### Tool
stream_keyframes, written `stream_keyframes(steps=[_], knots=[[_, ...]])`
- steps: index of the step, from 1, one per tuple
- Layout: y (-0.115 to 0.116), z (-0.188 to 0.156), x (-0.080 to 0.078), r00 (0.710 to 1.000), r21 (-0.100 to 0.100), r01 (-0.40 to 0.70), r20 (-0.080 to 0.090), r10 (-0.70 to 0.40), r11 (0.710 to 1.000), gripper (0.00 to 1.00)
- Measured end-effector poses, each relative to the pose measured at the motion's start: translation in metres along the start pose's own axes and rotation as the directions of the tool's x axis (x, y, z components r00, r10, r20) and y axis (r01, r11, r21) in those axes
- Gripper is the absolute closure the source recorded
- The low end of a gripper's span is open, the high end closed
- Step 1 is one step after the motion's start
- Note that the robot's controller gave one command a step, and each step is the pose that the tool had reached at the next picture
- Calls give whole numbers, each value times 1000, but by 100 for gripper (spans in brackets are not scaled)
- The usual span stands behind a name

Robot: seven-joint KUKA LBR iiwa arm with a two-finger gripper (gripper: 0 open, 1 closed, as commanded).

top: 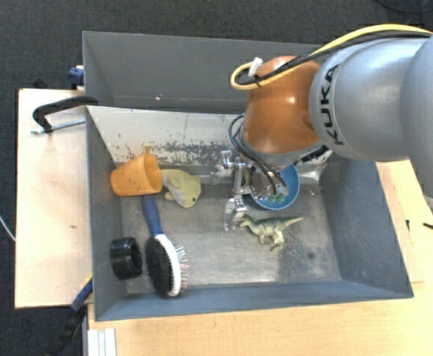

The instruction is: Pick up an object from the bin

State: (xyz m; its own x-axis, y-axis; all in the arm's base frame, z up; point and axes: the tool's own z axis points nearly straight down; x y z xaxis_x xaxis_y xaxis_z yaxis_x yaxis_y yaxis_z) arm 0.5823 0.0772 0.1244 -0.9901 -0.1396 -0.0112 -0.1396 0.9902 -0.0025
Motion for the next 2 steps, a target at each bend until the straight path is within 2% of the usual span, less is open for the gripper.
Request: stream_keyframes(steps=[1, 2], knots=[[47, 47, -29, 976, 1, 217, -3, -217, 976, 0], [48, 45, -31, 976, -2, 216, 6, -216, 976, 100]])
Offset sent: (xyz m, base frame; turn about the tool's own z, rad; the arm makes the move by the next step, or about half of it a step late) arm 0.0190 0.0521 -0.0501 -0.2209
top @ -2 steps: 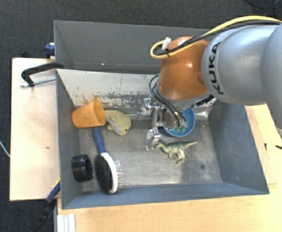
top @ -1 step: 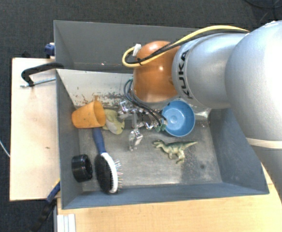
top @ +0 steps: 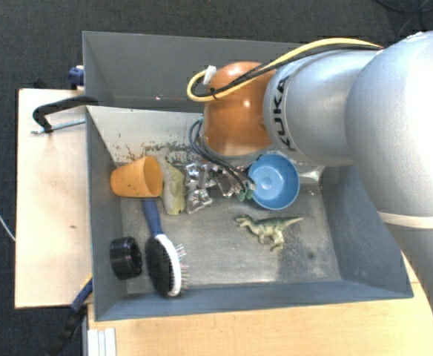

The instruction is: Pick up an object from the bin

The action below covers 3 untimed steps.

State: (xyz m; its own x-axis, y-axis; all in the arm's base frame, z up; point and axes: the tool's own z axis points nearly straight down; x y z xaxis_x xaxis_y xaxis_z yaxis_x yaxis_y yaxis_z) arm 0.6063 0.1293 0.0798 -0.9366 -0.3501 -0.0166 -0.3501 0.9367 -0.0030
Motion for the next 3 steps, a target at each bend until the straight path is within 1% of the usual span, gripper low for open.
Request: stream_keyframes(steps=[1, 2, 3], knots=[[-3, -102, 2, 996, -2, 84, 0, -84, 996, 100], [-6, -148, 12, 996, -2, 84, -4, -84, 996, 100], [-10, -152, 27, 959, -7, 284, -12, -285, 959, 100]])
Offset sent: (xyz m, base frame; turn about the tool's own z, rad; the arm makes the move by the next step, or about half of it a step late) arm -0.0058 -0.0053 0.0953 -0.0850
